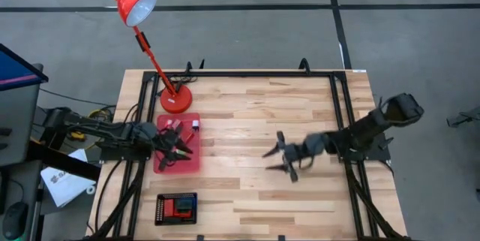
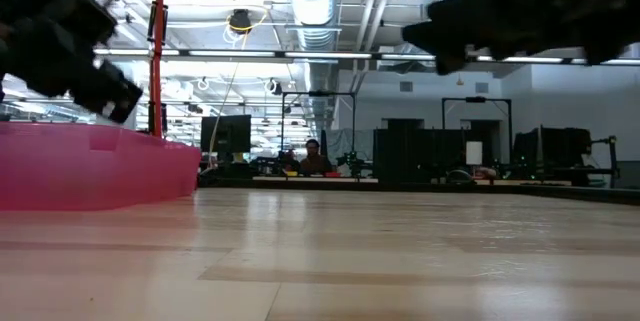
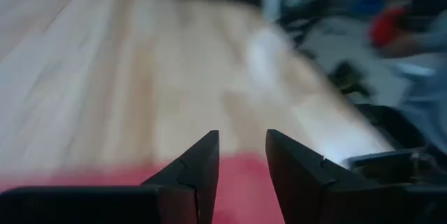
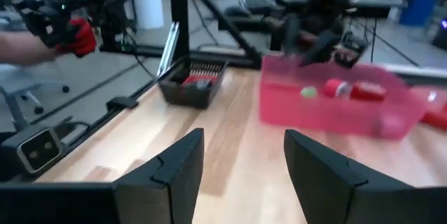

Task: Pick & Place Office items
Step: Return to Home Position

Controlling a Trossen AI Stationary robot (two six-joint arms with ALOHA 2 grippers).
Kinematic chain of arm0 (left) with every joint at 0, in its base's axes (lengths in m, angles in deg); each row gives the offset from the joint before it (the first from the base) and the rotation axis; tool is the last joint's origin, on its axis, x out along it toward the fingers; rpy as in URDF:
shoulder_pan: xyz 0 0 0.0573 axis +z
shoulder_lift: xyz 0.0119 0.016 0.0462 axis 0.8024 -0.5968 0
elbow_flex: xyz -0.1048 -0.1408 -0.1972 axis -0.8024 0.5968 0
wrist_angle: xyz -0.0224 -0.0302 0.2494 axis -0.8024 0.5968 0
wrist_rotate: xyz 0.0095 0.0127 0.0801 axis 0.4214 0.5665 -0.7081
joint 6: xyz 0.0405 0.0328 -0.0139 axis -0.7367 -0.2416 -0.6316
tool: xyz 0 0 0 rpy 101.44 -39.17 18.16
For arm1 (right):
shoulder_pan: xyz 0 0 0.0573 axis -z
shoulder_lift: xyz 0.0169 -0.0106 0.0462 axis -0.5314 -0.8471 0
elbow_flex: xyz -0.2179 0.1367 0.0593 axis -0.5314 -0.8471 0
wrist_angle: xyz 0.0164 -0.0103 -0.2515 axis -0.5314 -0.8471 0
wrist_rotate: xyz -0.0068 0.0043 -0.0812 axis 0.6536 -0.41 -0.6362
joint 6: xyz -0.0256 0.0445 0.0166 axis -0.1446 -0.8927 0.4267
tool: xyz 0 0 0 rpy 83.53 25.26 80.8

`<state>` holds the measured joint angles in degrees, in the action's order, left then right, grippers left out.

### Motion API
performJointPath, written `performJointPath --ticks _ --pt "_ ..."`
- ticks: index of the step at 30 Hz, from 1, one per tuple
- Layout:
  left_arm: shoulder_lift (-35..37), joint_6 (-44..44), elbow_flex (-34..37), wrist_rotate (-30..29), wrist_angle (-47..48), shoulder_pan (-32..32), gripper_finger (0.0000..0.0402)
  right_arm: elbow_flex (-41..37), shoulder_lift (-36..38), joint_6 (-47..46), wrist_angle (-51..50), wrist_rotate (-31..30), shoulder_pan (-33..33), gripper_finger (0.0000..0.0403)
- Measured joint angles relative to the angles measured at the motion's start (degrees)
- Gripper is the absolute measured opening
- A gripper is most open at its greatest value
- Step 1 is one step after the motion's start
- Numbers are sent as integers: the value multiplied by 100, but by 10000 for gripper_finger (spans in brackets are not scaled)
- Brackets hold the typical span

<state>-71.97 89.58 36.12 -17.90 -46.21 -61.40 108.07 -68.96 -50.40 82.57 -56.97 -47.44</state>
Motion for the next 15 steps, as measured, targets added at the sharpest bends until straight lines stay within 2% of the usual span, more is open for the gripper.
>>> performJointPath --ticks 3,6,9,12,15 --pt "22 -400 0 494 -661 -25 118 -166 316 96 68 1194 948 189" --pt "109 -617 0 579 -871 -26 117 -615 737 60 123 1976 1736 181" --pt "172 -726 0 571 -846 -23 116 -1286 1320 -20 378 2179 2215 173" --pt "222 -723 0 519 -865 -23 118 -2064 2214 -131 762 2196 2435 167" --pt "238 -721 0 469 -898 -12 117 -2117 3280 -187 -475 2145 2458 164"
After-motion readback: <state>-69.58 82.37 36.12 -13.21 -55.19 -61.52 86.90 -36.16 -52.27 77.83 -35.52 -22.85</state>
